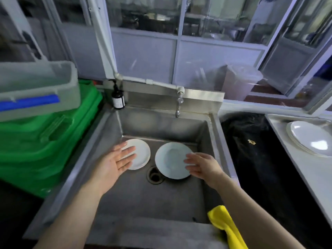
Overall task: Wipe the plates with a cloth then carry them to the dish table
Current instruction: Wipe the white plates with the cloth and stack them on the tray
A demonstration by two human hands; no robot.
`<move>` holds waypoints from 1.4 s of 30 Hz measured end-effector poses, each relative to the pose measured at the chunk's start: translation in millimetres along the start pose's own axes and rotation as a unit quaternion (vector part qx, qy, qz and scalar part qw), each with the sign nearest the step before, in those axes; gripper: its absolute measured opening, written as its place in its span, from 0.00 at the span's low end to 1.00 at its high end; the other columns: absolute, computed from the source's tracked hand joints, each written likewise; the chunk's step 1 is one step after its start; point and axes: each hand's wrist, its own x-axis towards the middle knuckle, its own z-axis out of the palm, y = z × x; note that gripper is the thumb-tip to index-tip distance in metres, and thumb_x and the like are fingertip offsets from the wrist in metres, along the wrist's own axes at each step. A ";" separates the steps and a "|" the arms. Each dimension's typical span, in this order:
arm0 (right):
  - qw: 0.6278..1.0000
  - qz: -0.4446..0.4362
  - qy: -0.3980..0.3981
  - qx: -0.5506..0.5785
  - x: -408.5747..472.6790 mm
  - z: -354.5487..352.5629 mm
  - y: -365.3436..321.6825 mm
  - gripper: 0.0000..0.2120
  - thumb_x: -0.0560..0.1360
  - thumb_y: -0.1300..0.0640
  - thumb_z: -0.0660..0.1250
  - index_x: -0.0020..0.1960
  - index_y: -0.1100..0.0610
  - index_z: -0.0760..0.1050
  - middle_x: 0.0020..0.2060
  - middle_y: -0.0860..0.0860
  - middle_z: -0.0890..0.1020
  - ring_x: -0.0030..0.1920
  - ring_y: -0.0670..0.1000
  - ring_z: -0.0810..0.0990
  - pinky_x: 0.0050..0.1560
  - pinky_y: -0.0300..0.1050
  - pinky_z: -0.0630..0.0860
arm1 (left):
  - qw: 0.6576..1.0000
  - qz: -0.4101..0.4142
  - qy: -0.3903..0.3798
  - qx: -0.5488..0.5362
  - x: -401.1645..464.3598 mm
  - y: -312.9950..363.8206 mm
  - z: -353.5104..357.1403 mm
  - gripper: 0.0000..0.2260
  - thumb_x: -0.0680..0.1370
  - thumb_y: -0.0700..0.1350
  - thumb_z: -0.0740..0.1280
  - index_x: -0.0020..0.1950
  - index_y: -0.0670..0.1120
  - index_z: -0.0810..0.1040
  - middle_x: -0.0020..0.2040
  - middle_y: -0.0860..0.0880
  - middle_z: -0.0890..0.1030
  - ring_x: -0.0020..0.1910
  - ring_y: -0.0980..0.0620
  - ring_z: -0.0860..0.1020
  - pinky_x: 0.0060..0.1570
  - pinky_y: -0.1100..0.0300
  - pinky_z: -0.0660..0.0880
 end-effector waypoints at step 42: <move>0.955 0.273 -0.010 -0.116 346.7 190.2 184.0 0.12 0.71 0.55 0.72 0.43 0.64 0.75 0.27 0.55 0.83 0.34 0.62 0.84 0.34 0.51 0.82 | 0.890 -0.201 0.395 -0.104 75.8 -122.9 -136.5 0.11 0.81 0.37 0.56 0.54 0.47 0.77 0.48 0.45 0.85 0.45 0.47 0.83 0.52 0.53 0.74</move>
